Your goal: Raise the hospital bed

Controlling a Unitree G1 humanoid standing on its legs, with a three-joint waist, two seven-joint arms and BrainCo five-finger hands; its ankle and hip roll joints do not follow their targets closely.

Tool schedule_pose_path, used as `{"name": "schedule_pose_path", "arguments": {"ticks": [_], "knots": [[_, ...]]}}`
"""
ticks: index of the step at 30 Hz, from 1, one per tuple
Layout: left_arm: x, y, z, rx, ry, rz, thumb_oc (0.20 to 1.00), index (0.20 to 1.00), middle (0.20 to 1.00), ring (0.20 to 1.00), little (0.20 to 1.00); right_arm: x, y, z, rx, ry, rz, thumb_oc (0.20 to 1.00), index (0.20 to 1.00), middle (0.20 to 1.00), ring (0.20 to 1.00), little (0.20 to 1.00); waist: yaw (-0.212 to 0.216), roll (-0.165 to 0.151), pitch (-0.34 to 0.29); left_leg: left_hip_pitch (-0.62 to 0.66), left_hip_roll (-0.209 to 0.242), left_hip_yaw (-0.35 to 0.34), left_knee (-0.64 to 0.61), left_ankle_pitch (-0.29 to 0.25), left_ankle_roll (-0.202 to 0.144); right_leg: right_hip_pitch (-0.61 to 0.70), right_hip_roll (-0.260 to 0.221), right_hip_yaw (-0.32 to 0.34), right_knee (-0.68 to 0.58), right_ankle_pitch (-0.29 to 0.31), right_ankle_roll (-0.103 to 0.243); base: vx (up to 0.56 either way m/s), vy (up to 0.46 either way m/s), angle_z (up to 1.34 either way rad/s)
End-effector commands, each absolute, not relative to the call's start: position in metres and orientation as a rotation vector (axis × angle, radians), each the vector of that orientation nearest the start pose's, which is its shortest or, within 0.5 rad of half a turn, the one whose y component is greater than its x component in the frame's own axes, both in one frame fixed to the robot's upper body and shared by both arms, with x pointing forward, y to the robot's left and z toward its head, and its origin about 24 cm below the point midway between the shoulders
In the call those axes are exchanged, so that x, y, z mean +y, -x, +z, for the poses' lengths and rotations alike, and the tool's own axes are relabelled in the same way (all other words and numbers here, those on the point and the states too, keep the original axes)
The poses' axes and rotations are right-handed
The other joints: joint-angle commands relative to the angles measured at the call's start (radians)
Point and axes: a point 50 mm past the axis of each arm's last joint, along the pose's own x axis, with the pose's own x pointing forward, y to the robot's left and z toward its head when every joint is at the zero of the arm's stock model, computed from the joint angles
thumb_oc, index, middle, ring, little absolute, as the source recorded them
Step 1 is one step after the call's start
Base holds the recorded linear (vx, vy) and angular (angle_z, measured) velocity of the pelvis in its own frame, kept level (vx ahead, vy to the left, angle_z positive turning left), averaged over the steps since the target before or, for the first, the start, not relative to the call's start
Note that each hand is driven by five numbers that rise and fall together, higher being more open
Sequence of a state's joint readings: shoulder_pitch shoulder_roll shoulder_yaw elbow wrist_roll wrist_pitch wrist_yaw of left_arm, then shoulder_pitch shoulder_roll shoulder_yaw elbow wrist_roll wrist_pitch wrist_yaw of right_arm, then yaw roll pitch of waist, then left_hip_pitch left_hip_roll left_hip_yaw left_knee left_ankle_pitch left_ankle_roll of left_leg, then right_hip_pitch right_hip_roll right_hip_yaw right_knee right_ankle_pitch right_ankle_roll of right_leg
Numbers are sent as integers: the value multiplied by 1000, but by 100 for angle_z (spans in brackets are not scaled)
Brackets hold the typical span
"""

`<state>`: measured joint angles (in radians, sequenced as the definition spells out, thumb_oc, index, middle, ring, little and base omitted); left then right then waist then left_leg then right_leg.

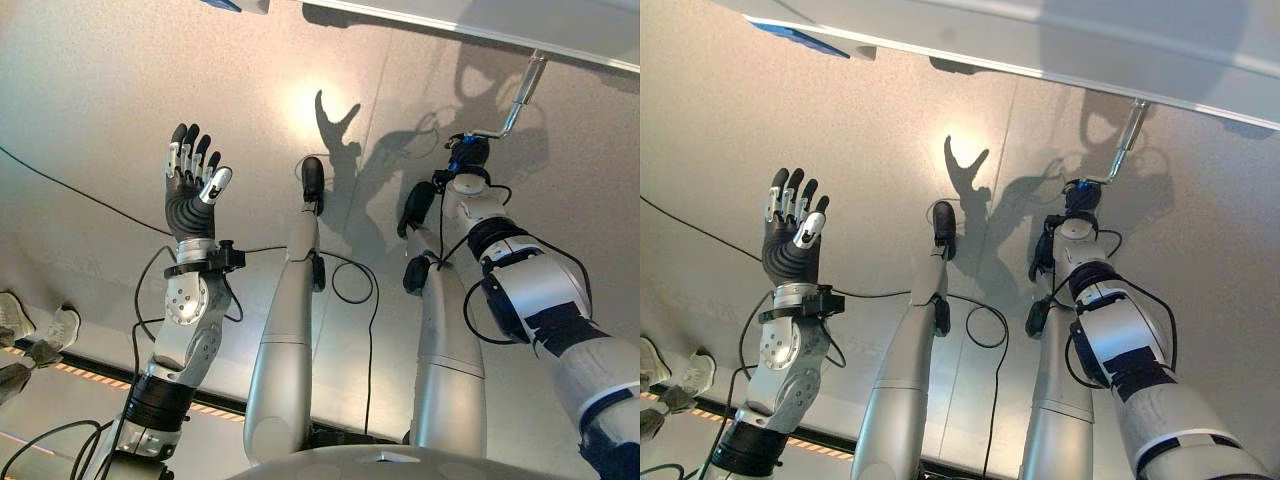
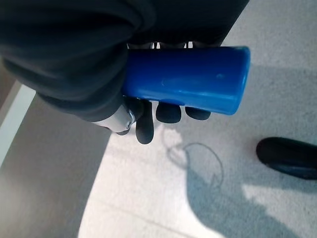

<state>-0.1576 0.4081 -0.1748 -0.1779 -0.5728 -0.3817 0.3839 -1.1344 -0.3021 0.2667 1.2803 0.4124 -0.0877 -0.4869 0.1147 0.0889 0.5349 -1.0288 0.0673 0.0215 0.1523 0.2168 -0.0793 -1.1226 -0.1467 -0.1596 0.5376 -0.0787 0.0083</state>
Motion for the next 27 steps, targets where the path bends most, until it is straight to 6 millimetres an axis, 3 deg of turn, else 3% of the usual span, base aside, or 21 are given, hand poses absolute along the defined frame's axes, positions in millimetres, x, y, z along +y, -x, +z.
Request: {"name": "schedule_pose_path", "arguments": {"ticks": [1,2,3,5,6,7,10,14,15,16,17,18,19,20,21,22,23,27], "knots": [[184,-249,173,-685,388,89,1000,1000,1000,1000,1000,-111,-416,144,-25,454,-141,200,200,200,200,200,19,66,-15,-33,-80,5,164,-180,45,37,5,21,-171,108,109,0,0,0],[186,-249,173,-684,391,101,1000,1000,1000,1000,1000,-87,-411,144,-69,424,-55,200,200,200,200,200,14,58,-15,-32,-80,5,164,-179,45,38,5,20,-170,108,109,0,0,0],[187,-249,173,-683,391,102,1000,1000,1000,1000,1000,-86,-411,143,-69,424,-55,200,200,200,200,200,14,58,-15,-32,-80,5,164,-179,45,38,5,21,-169,108,109,0,0,0],[195,-247,170,-678,387,139,1000,1000,1000,1000,1000,-38,-390,161,-260,339,164,200,200,200,200,200,-3,36,-15,-33,-76,7,168,-179,44,39,3,20,-169,112,108,0,0,0],[195,-247,170,-677,388,140,1000,1000,1000,1000,1000,-38,-390,160,-259,340,165,200,200,200,200,200,-4,37,-15,-31,-77,7,167,-178,44,40,3,20,-169,111,108,0,0,0],[197,-246,168,-673,396,152,1000,1000,1000,1000,1000,-29,-379,168,-323,274,231,200,200,200,200,200,-12,26,-15,-31,-74,8,167,-178,44,40,3,19,-171,112,109,0,0,0],[199,-246,161,-639,401,167,1000,1000,1000,1000,1000,-27,-357,181,-433,156,354,200,200,200,200,200,-36,1,-15,-23,-71,13,164,-178,43,47,0,19,-174,115,109,0,0,0],[198,-247,158,-627,396,168,1000,1000,1000,1000,1000,-49,-335,192,-523,-1,424,200,200,200,200,200,-55,-17,-15,-11,-71,15,156,-175,44,63,-1,19,-188,123,113,15,2,0],[197,-246,156,-616,389,168,1000,1000,1000,1000,1000,-57,-328,192,-534,-50,437,200,200,200,200,200,-57,-21,-15,18,-68,10,160,-208,38,88,1,26,-180,92,122,56,2,2],[197,-246,156,-615,389,165,1000,1000,1000,1000,1000,-61,-324,191,-539,-92,453,200,200,200,200,200,-61,-22,-15,21,-67,12,160,-209,38,92,1,26,-182,93,122,-6,-5,3],[198,-245,156,-617,368,161,1000,1000,1000,1000,1000,-75,-315,198,-595,-80,458,200,200,200,200,200,-69,-20,-15,10,-69,20,154,-176,41,83,0,23,-196,124,115,-5,-1,4],[197,-245,154,-610,368,161,1000,1000,1000,1000,1000,-75,-315,196,-588,-80,457,200,200,200,200,200,-67,-19,-15,33,-68,14,158,-209,35,103,3,28,-186,93,123,-66,-1,4],[200,-243,154,-615,353,160,1000,1000,1000,1000,1000,-89,-306,200,-624,-105,461,200,200,200,200,200,-78,-20,-15,22,-68,21,148,-175,38,95,0,23,-203,126,116,59,-9,3],[199,-243,153,-608,353,160,1000,1000,1000,1000,1000,-89,-305,198,-617,-106,459,200,200,200,200,200,-76,-19,-15,45,-66,15,151,-207,33,115,3,29,-194,95,125,-70,-12,3],[201,-241,152,-610,349,164,1000,1000,1000,1000,1000,-105,-298,202,-653,-140,431,200,200,200,200,200,-86,-20,-15,37,-67,25,135,-171,35,108,1,24,-214,130,118,59,-12,3],[201,-241,150,-603,349,164,1000,1000,1000,1000,1000,-106,-298,200,-646,-141,430,200,200,200,200,200,-83,-19,-15,61,-66,19,139,-204,30,129,4,30,-204,98,126,-65,-5,1],[202,-240,151,-606,344,165,1000,1000,1000,1000,1000,-111,-295,201,-658,-165,418,200,200,200,200,200,-88,-21,-15,45,-66,26,132,-172,34,115,2,24,-216,130,119,0,0,0],[207,-239,149,-610,330,182,1000,1000,1000,1000,1000,-141,-288,198,-690,-214,283,200,200,200,200,200,-103,-32,-15,73,-67,29,120,-171,33,143,5,30,-234,135,121,-15,0,0]]}}
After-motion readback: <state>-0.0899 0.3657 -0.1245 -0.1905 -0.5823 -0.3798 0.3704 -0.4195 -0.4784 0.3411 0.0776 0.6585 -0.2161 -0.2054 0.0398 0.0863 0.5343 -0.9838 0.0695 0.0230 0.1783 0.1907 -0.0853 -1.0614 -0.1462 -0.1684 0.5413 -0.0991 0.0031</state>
